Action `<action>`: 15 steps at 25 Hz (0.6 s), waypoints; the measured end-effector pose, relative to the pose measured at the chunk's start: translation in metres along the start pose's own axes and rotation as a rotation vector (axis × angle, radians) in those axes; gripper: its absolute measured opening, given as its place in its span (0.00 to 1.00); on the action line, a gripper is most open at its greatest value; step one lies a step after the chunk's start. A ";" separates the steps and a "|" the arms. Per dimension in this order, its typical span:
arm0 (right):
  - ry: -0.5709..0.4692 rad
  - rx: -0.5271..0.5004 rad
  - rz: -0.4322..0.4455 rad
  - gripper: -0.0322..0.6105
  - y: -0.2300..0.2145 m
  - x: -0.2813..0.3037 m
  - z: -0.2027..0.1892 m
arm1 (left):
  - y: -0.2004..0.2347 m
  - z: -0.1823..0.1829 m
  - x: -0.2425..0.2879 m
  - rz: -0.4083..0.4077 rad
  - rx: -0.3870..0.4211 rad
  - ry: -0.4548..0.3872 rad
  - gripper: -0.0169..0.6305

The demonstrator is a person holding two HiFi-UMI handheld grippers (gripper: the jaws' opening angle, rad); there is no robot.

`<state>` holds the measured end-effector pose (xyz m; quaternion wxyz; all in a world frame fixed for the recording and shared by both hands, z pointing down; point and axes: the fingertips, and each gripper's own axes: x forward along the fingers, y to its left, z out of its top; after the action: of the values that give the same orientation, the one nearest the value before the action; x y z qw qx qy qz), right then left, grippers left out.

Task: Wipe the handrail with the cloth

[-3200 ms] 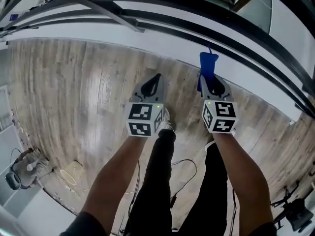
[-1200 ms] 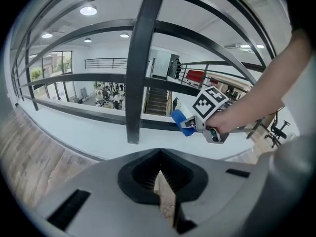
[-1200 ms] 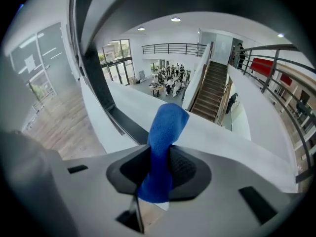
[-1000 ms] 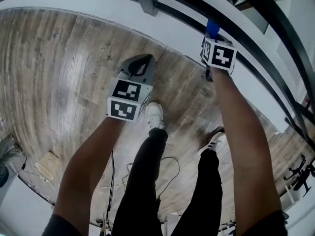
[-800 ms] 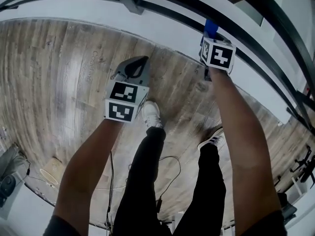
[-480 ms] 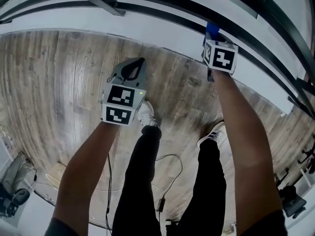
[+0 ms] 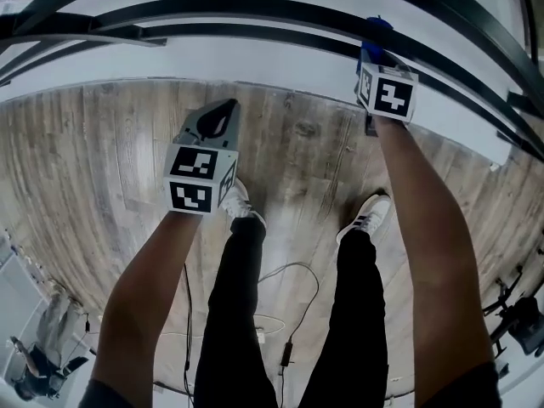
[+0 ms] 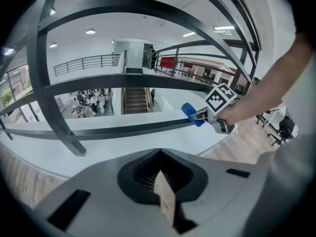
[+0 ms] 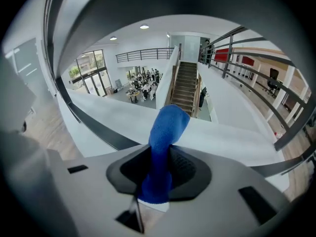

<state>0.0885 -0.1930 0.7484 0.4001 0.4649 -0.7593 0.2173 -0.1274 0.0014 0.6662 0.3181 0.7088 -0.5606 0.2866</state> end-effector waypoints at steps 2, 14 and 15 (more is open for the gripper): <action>-0.001 0.000 -0.017 0.21 -0.033 -0.006 -0.010 | -0.027 0.010 0.012 -0.017 0.011 -0.003 0.03; -0.076 0.049 -0.062 0.21 -0.168 -0.030 -0.052 | -0.151 0.055 0.075 -0.104 0.049 -0.027 0.03; -0.075 0.052 -0.064 0.21 -0.178 -0.032 -0.056 | -0.159 0.057 0.080 -0.107 0.037 -0.023 0.03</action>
<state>0.2756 -0.2212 0.7475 0.3659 0.5069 -0.7527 0.2065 0.0472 -0.0645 0.6709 0.3132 0.7467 -0.5204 0.2713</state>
